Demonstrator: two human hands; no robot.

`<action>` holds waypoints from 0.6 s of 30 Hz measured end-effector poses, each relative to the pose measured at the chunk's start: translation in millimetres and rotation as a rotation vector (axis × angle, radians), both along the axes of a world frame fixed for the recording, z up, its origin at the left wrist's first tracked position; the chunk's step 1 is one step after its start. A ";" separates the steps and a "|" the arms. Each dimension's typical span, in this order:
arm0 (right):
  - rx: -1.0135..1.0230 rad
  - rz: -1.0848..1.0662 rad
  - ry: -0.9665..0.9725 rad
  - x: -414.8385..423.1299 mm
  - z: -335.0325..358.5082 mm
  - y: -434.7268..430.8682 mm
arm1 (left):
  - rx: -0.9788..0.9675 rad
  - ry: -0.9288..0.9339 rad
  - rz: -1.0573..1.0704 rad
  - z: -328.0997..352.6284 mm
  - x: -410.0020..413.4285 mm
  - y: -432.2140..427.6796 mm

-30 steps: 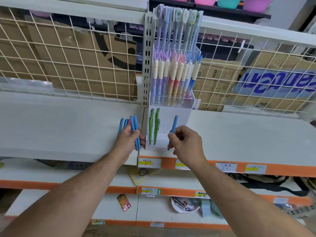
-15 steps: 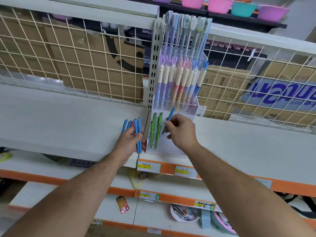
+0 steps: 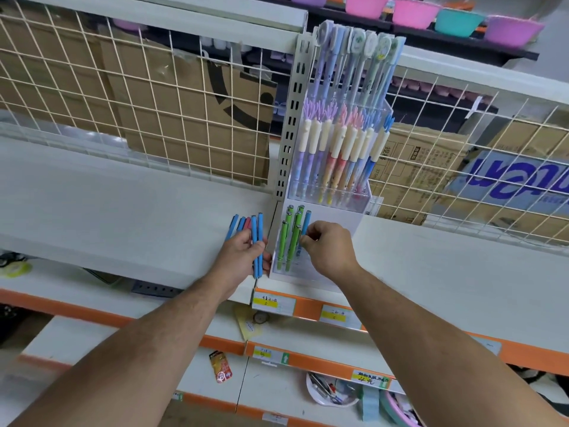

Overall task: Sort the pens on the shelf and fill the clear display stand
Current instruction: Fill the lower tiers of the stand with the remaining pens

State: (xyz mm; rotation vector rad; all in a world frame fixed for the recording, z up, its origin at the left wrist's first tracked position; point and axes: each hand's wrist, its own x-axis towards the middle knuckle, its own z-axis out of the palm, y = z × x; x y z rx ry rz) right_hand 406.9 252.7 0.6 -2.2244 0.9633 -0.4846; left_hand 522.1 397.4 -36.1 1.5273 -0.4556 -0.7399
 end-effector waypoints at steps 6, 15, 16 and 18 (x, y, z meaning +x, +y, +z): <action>-0.002 -0.018 0.015 -2.5 0.2 -0.6 | 0.020 0.009 -0.018 2.0 0.3 1.8; 0.057 0.004 -0.097 -37.8 -1.1 26.6 | -0.109 0.061 0.110 5.1 -14.6 20.4; 0.077 0.045 -0.121 -40.5 -1.6 33.3 | -0.117 0.056 0.103 6.8 -17.5 23.3; 0.104 0.123 -0.173 -42.6 -3.9 45.4 | -0.115 0.033 0.069 11.1 -23.6 27.0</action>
